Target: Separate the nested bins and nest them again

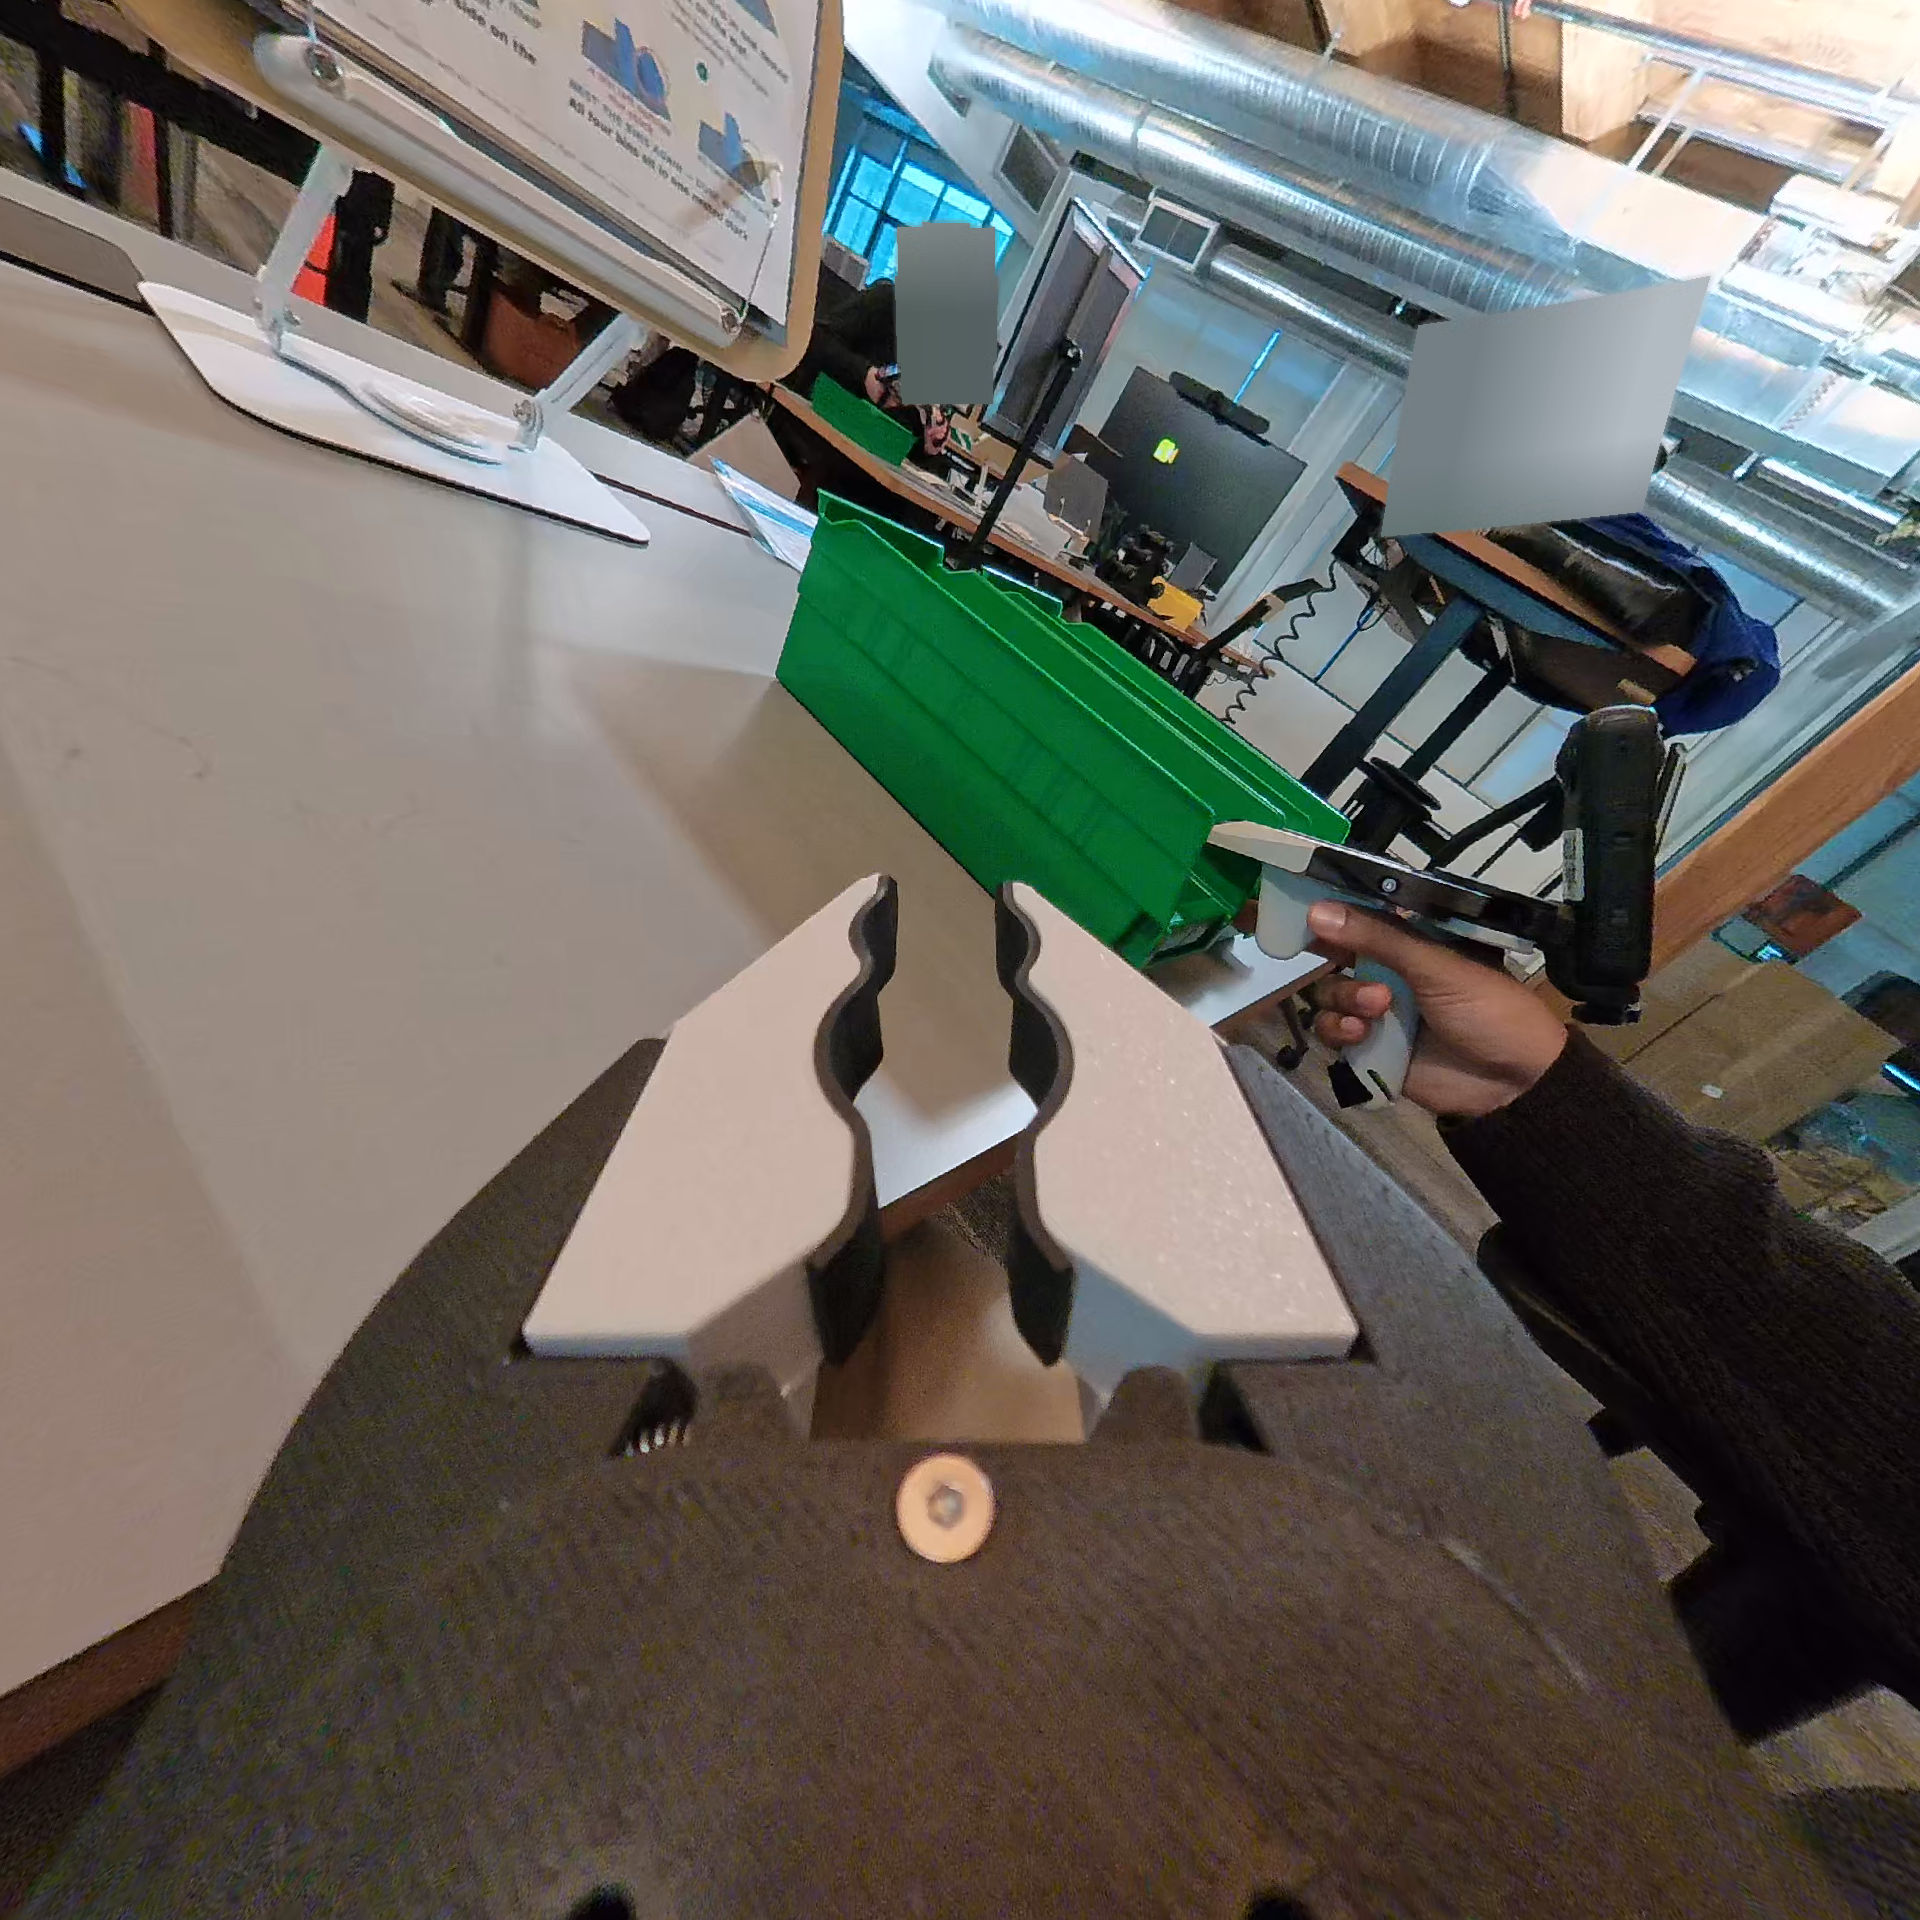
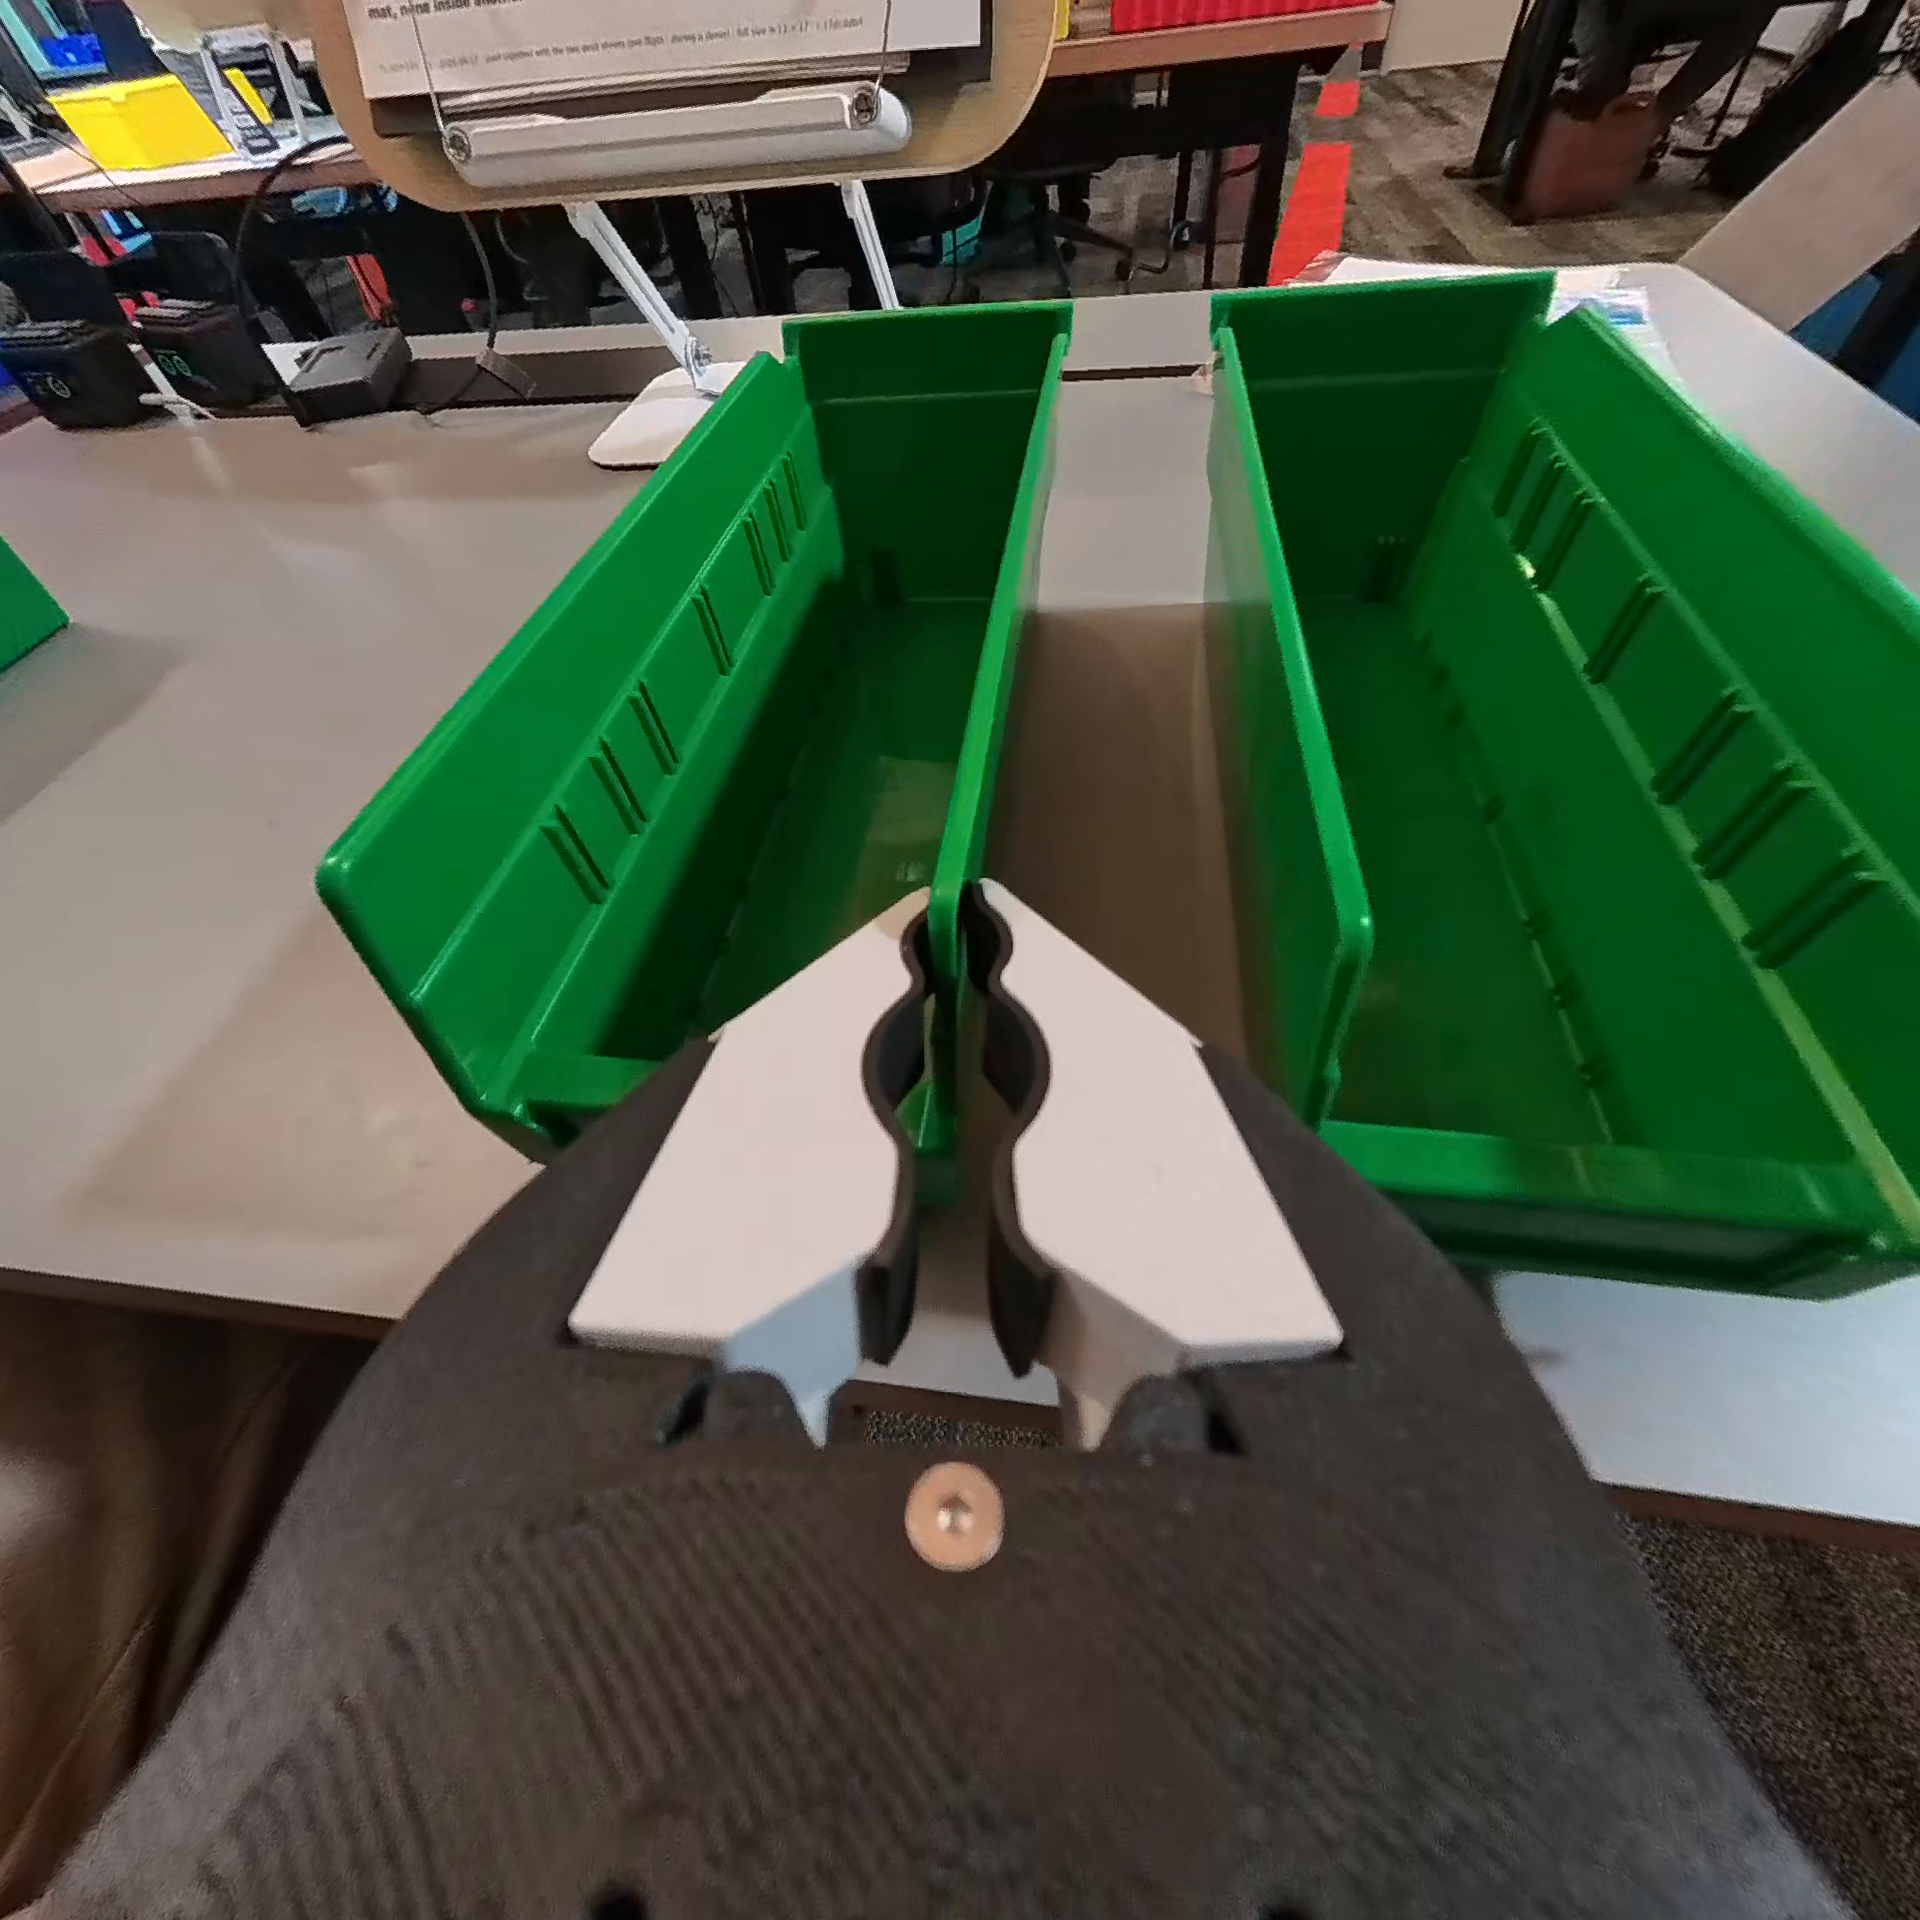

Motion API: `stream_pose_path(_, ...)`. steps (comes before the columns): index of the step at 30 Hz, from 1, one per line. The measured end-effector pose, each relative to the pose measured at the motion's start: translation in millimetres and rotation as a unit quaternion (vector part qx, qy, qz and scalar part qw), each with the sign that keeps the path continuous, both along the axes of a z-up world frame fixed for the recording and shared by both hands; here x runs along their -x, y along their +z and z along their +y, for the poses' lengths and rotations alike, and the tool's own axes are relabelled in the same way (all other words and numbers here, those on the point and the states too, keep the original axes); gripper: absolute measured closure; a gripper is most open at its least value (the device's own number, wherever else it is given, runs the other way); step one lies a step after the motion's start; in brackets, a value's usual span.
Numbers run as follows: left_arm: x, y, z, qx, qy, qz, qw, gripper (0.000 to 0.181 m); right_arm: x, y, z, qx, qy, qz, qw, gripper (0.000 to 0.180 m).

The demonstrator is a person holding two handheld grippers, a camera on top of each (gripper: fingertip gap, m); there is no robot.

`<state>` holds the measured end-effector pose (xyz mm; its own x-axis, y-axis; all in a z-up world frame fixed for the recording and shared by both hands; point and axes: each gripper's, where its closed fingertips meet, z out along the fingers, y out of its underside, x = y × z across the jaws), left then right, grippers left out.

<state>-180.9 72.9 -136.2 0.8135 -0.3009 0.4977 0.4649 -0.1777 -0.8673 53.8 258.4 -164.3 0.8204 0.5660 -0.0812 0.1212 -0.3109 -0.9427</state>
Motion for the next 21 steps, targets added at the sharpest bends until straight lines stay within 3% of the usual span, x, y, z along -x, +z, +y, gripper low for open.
stream_pose_path(1,-0.1,-0.3,0.0,0.0,0.0,-0.001,1.0,0.165,-0.2,-0.1,0.1,0.001,0.002,0.001,1.0,0.177)
stream_pose_path(21,-2.6,-7.9,1.8,0.013,-0.008,-0.006,1.0,0.165,-0.1,-0.6,-4.8,-0.003,0.018,-0.002,1.0,0.177)
